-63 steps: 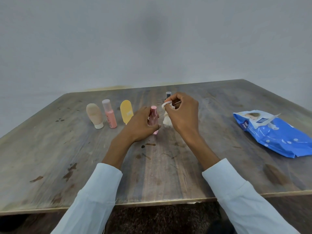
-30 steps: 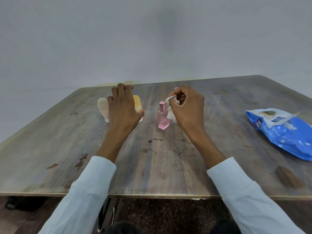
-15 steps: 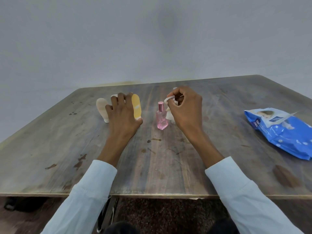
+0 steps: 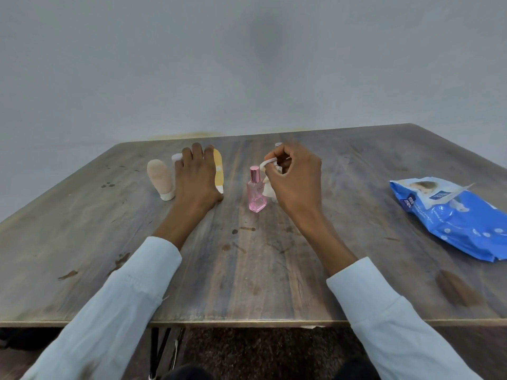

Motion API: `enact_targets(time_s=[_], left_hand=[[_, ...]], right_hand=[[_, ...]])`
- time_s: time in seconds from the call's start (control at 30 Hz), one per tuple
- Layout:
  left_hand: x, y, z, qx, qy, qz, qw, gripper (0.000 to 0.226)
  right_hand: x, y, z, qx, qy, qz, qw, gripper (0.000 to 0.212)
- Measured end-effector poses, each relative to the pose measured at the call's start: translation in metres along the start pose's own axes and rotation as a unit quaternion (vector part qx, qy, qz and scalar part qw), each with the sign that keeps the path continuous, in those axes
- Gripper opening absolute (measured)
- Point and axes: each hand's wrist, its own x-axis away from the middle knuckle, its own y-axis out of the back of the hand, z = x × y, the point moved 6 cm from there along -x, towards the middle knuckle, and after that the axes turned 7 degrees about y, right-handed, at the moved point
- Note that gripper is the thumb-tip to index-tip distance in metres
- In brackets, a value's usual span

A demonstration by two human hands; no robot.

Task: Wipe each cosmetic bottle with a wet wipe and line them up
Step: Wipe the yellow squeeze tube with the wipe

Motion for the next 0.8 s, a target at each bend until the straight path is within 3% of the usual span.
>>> enact_targets(time_s=[0.23,0.37,0.47,0.7,0.8], left_hand=[[0.006,0.014,0.002,0.044,0.030,-0.067,0.996,0.108],[0.012,0.046,0.009,0.263,-0.006,-0.127,0.956,0.106],[0.026,0.060,-0.004,0.397,-0.080,-0.097,0.909,0.105],[0.043,0.064,-0.036,0.416,-0.173,-0.063,0.890,0.105],[0.044,0.064,-0.038,0.403,-0.189,-0.055,0.894,0.106]], right_hand=[[0.000,0.000,0.000,-0.008,0.000,-0.001,1.000,0.013],[-0.003,0.005,-0.001,-0.038,-0.018,-0.021,0.999,0.012],[-0.005,0.013,-0.007,-0.095,-0.075,-0.043,0.992,0.007],[-0.009,0.014,-0.006,-0.174,-0.123,-0.003,0.977,0.013],[-0.010,0.019,-0.007,-0.175,-0.129,-0.029,0.976,0.010]])
